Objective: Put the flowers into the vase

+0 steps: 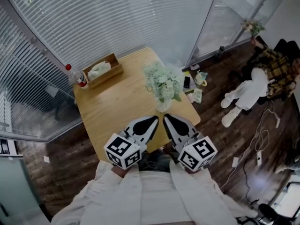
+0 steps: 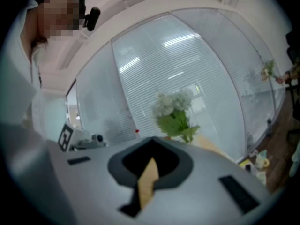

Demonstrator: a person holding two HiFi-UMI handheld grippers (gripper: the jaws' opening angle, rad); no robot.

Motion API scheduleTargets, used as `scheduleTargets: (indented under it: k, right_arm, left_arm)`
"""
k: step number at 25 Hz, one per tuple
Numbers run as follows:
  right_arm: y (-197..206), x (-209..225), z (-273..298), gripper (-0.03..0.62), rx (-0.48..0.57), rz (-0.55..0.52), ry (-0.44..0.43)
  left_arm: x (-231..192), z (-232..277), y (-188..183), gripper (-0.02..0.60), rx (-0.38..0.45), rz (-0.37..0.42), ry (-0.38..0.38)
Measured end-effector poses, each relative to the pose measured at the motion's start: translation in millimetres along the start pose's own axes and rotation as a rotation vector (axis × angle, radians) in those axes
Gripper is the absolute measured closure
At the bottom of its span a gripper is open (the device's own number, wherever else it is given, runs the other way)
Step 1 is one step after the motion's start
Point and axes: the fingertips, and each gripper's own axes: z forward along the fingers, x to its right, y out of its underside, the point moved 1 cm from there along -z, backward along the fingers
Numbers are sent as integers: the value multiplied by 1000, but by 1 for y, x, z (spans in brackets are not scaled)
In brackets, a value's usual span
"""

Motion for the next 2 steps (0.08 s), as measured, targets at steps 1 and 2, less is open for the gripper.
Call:
scheduleTargets:
  k: [1, 2]
  right_arm:
    - [0, 0, 0, 580, 3, -1, 2]
    - [-1, 0, 0, 580, 5, -3, 4]
  left_arm:
    - [-1, 0, -2, 572, 7, -5, -2]
    - [-2, 1, -4, 572, 15, -10, -3]
